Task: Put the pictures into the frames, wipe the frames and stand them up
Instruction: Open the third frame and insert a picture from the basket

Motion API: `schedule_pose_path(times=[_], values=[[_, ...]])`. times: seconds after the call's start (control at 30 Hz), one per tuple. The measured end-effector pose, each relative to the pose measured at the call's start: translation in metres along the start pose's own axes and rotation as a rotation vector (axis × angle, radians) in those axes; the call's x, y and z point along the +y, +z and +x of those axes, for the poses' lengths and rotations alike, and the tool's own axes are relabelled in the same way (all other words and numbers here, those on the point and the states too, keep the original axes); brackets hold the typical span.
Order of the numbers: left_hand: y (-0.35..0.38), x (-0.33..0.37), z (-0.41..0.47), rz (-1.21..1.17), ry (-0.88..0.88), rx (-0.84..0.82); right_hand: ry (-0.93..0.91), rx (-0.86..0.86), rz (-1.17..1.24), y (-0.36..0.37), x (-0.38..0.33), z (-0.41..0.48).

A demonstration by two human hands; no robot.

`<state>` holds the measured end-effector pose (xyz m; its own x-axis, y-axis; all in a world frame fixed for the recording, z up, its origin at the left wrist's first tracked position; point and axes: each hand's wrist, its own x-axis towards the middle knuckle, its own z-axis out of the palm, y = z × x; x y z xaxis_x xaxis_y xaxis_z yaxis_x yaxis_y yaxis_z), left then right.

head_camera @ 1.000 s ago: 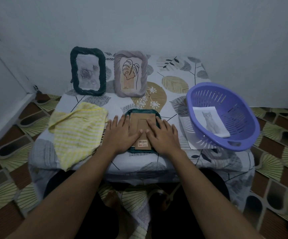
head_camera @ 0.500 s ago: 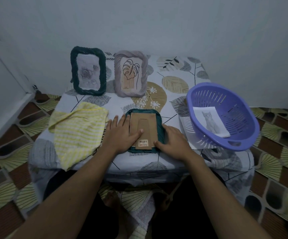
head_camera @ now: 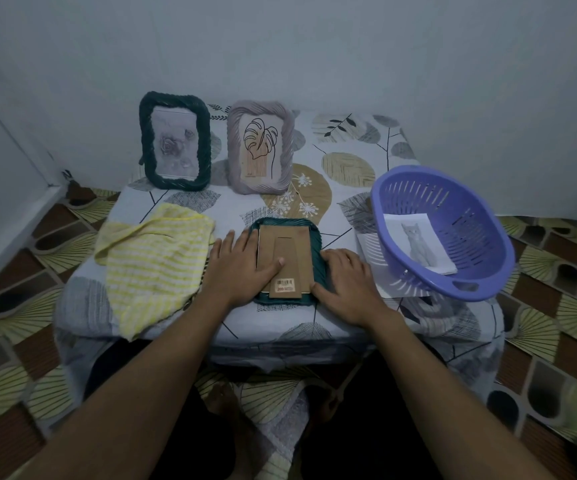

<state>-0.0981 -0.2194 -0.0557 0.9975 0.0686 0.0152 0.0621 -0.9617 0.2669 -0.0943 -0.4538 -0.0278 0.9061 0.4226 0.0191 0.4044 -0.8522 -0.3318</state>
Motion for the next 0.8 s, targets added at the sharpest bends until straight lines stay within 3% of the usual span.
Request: schedule_pose_path(times=[0.5, 0.7, 0.8], values=[[-0.004, 0.002, -0.002, -0.055, -0.012, 0.020, 0.094, -0.055, 0.101, -0.003, -0.009, -0.003], [-0.011, 0.011, -0.006, -0.210, -0.143, 0.209, 0.282, 0.021, 0.305, -0.008, -0.028, 0.008], [-0.014, 0.021, -0.011, -0.205, -0.244, 0.204, 0.366, 0.024, 0.344, -0.007, -0.036, 0.012]])
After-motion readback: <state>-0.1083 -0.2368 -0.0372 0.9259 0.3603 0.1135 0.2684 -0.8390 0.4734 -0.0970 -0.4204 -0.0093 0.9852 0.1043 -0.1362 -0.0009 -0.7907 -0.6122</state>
